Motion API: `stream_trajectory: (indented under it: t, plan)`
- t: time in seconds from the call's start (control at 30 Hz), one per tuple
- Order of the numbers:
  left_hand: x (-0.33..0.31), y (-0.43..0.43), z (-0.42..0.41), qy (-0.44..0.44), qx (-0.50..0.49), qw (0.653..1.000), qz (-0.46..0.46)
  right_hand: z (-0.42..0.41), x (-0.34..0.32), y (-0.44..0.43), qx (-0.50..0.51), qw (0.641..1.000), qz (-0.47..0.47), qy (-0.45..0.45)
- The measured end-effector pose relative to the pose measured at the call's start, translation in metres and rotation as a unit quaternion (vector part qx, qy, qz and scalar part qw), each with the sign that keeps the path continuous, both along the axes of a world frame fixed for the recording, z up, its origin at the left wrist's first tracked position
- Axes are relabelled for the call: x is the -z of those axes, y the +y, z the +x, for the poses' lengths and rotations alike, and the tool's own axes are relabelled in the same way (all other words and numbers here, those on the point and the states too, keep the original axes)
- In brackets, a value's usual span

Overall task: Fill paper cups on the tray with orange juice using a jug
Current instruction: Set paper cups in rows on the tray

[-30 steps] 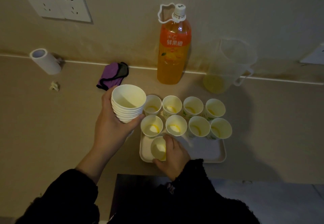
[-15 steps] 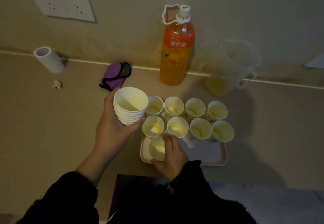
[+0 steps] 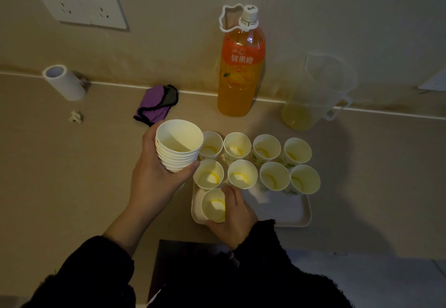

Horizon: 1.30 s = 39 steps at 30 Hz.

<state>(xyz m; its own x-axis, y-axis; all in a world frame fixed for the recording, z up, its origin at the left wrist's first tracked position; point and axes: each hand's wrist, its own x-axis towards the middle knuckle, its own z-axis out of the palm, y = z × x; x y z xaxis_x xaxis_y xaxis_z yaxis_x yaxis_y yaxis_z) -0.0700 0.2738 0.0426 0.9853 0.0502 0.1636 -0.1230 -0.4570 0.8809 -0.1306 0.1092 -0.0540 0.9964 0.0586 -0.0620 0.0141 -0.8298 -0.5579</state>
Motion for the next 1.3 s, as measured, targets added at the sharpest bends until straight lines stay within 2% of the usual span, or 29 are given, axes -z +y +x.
stream_trajectory:
  t: [0.23, 0.4, 0.6, 0.7, 0.9, 1.03, 1.13, 1.23, 1.3]
  plan:
    - [0.0, -0.002, 0.0, 0.002, 0.0, 1.0, -0.002, -0.001, 0.006, 0.001, -0.006, 1.0, 0.021, 0.021]
    - [-0.002, -0.002, 0.001, 0.012, -0.004, 1.0, -0.002, 0.0, 0.006, 0.003, -0.027, 0.999, -0.003, 0.042]
    - [-0.002, -0.001, 0.002, 0.01, -0.001, 1.0, -0.003, 0.001, 0.0, 0.005, -0.024, 0.999, 0.025, 0.027]
    - [-0.002, -0.002, 0.003, 0.005, 0.0, 1.0, 0.003, 0.002, 0.0, 0.004, 0.001, 1.0, -0.023, 0.01]
    - [-0.004, -0.005, 0.006, -0.003, 0.003, 1.0, 0.009, 0.001, -0.011, -0.01, 0.025, 0.999, 0.02, -0.04]
    - [-0.008, -0.014, 0.009, -0.009, 0.013, 1.0, 0.002, 0.011, -0.045, -0.032, 0.048, 0.99, 0.066, -0.111]
    - [-0.013, -0.026, 0.008, -0.015, 0.032, 0.999, 0.003, 0.028, -0.08, -0.045, 0.09, 0.971, 0.135, -0.176]
    - [-0.018, -0.041, 0.003, -0.021, 0.075, 0.996, 0.035, 0.04, -0.121, -0.048, 0.082, 0.963, 0.23, -0.116]
    - [-0.019, -0.05, -0.001, -0.025, 0.113, 0.991, 0.071, 0.044, -0.142, -0.049, 0.055, 0.971, 0.226, -0.056]
